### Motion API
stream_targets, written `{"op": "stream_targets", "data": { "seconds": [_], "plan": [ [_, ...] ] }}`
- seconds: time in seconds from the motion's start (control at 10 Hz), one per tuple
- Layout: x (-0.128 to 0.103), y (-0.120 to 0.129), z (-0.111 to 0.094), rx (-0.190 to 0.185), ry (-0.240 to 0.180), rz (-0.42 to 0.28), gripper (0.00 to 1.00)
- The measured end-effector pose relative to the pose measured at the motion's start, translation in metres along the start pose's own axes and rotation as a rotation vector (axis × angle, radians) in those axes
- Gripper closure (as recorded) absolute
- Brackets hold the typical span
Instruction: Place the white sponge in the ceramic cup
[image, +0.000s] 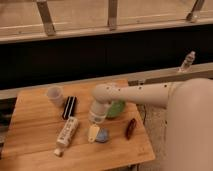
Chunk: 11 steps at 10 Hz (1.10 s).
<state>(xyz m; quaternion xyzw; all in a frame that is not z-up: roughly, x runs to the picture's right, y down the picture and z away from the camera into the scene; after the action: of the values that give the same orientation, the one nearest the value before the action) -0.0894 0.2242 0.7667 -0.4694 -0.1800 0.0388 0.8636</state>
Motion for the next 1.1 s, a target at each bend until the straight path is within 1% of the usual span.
{"op": "stream_targets", "data": {
  "seconds": [0.2, 0.4, 0.6, 0.7, 0.9, 1.0, 1.1],
  "plan": [
    [0.007, -0.007, 0.022, -0.037, 0.007, 0.005, 0.20],
    [0.017, -0.007, 0.033, -0.058, 0.001, 0.028, 0.20],
    [0.021, -0.003, 0.035, -0.060, -0.011, 0.045, 0.20],
    [0.022, -0.003, 0.035, -0.059, -0.009, 0.046, 0.22],
    [0.023, -0.003, 0.034, -0.059, -0.008, 0.047, 0.36],
    [0.024, -0.004, 0.034, -0.057, -0.006, 0.047, 0.49],
    [0.025, -0.004, 0.033, -0.056, -0.005, 0.050, 0.59]
  ]
}}
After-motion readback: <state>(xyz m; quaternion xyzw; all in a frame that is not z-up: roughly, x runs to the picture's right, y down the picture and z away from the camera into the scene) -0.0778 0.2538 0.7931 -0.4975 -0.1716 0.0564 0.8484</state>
